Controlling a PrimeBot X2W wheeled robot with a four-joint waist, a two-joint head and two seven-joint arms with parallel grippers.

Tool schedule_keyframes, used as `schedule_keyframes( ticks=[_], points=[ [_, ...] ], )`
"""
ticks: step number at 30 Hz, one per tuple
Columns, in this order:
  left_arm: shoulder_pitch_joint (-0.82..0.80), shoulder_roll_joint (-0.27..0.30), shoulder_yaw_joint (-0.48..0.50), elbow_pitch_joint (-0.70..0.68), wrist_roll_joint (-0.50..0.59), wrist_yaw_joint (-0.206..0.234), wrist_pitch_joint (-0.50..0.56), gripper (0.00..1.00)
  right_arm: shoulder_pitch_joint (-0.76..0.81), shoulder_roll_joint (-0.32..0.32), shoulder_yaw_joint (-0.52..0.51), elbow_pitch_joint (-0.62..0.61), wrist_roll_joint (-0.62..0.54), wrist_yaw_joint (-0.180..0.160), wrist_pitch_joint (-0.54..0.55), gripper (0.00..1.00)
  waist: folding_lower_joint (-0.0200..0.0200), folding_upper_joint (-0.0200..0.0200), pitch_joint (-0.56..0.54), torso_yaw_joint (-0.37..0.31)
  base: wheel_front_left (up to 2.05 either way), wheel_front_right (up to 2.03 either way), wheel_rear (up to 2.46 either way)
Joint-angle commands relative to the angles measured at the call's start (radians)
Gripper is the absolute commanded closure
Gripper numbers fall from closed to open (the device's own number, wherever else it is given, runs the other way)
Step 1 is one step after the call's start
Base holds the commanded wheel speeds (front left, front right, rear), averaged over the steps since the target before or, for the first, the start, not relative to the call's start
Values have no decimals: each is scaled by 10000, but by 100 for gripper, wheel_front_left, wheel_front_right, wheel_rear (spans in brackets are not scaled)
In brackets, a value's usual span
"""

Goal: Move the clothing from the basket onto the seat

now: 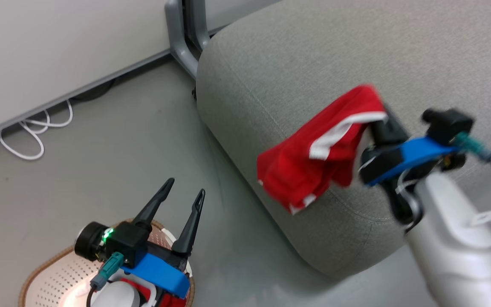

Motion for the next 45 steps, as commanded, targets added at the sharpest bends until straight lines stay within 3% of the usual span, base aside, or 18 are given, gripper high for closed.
schedule_keyframes(
  ticks=[1,9,13,19,27,36,45],
  points=[
    [-231,112,25,-114,104,-13,-28,0,-426,-231,-118,-86,179,3,67,100,0,-1,426,159,0,0,0],
    [-887,663,-163,-650,367,-13,-28,0,-2310,-1793,-1735,-681,893,3,206,100,0,-1,1888,822,0,0,0],
    [-1168,989,-197,-1091,522,-13,-27,0,-2855,-2681,-2702,-964,573,1,414,100,0,-1,2698,1138,0,0,0],
    [-1517,1613,-400,-1846,672,-13,-28,0,-3361,-3469,-4190,-755,63,1,601,100,0,-1,3812,1505,0,0,0],
    [-1662,2173,-307,-2607,790,44,-5,0,-3423,-3440,-5251,411,-218,1,358,100,0,-1,4776,1751,0,0,0],
    [-1609,2378,-389,-2867,811,97,118,0,-3328,-2957,-5049,2294,-512,1,60,100,0,-1,5053,1730,0,0,0],
    [-1852,2280,-688,-2710,751,67,156,0,-3587,-3030,-4839,3330,-557,1,-73,100,0,-1,5056,1831,0,0,0]
  ],
)
